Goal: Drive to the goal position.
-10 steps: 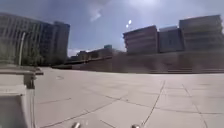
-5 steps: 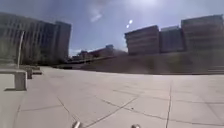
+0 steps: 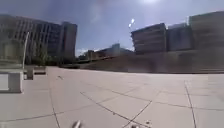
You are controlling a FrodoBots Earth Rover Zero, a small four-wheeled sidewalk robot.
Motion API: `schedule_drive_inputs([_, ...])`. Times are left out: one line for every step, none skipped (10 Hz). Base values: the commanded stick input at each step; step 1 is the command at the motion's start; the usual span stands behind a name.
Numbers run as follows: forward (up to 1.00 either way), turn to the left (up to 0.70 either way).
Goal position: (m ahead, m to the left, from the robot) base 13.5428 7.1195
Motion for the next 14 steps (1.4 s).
schedule_drive_inputs([0.85, 0.0])
schedule_drive_inputs([0.85, 0.0])
schedule_drive_inputs([0.85, 0.0])
schedule_drive_inputs([0.85, 0.0])
schedule_drive_inputs([0.85, 0.0])
schedule_drive_inputs([0.85, 0.0])
schedule_drive_inputs([0.85, 0.0])
schedule_drive_inputs([0.85, 0.0])
schedule_drive_inputs([0.85, 0.0])
schedule_drive_inputs([0.85, 0.0])
schedule_drive_inputs([0.85, 0.0])
schedule_drive_inputs([0.85, 0.0])
schedule_drive_inputs([0.85, 0.0])
schedule_drive_inputs([0.85, 0.0])
